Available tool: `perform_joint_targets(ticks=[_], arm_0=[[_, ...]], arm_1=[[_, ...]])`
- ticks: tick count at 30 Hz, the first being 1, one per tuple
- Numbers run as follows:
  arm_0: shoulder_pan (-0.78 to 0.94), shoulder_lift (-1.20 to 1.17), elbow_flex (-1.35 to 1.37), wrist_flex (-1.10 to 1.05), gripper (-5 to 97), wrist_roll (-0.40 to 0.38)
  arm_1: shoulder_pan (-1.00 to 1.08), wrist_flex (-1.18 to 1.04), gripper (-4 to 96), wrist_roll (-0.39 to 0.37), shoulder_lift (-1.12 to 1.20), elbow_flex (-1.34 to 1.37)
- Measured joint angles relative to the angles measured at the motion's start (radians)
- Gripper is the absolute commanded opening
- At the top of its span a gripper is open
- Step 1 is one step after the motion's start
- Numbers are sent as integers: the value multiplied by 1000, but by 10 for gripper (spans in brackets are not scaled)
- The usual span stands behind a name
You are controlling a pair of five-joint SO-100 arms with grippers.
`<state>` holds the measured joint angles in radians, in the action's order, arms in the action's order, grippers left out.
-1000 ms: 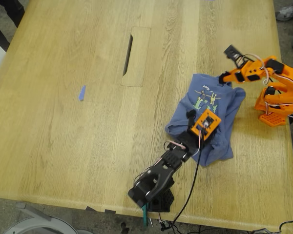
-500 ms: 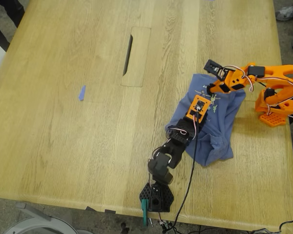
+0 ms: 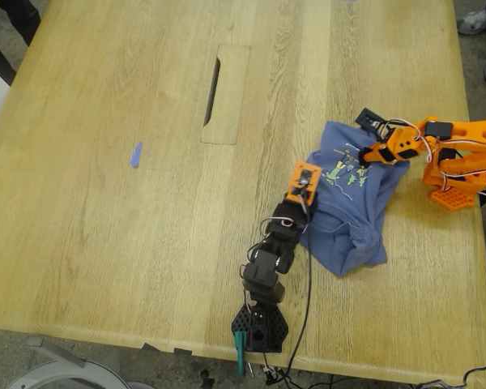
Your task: Fold a T-shirt
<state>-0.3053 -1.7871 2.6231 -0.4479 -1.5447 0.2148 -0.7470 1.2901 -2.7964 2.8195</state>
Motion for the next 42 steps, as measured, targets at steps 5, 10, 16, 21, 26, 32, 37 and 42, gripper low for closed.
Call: perform_joint_targets(ticks=[5,10,16,21,26,32,37,42], arm_0=[[91,-63,83,0,1,-9],[184,-95,106,2,3,-8],[146,-216,61,195,1,-3],[-21,-319,-107,497,1,3],[-166,-336,-215,690,1,3],[-284,-278,-250,707,1,-6],[-249,-187,-167,578,1,-8],[-161,-149,-48,453,1,-11]], arm_1=[[94,-132,-3,2,-209,63],[175,-279,-2,9,-408,95],[221,-262,-2,34,-193,-89],[138,-256,-2,38,35,-319],[-26,-256,-2,34,233,-472],[-221,-195,-2,8,380,-512],[-276,-127,-2,-3,383,-413],[-281,-110,-2,-15,284,-282]])
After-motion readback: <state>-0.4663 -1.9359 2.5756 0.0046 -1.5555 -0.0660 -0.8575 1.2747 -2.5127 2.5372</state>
